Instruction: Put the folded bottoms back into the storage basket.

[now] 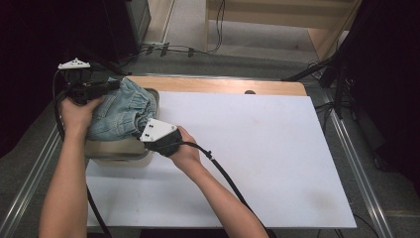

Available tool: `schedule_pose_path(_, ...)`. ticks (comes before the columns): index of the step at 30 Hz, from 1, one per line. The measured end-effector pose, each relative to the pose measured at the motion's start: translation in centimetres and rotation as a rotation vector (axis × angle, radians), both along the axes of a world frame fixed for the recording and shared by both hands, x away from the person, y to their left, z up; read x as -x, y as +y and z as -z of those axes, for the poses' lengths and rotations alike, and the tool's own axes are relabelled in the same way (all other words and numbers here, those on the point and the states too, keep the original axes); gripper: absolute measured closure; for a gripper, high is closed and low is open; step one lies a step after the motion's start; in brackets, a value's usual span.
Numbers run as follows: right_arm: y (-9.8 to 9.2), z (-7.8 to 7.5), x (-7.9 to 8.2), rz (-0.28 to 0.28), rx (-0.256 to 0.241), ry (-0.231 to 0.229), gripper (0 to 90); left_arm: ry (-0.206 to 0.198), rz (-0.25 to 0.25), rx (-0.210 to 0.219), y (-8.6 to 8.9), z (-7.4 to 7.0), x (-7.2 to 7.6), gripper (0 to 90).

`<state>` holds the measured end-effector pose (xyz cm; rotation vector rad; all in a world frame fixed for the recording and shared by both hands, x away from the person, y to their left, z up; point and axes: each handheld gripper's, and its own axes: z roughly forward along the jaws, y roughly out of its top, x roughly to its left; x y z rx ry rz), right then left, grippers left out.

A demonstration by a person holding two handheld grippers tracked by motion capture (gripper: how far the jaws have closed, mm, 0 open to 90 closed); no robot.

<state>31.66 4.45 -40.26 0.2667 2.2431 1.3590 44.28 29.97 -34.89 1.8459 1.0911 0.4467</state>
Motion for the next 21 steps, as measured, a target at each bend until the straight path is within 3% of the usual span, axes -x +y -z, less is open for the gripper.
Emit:
schedule_pose_path(18, 0.8, 1.0, -0.3, -0.007, 0.015, 0.025, 77.4, 0.019, -0.014, -0.009, 0.8, 1.3, 0.0, 77.1)
schedule_pose_path(21, 1.0, 1.1, -0.3, -0.005, 0.015, 0.030, 76.6, 0.014, -0.019, -0.026, 0.8, 1.4, -0.1, 76.7)
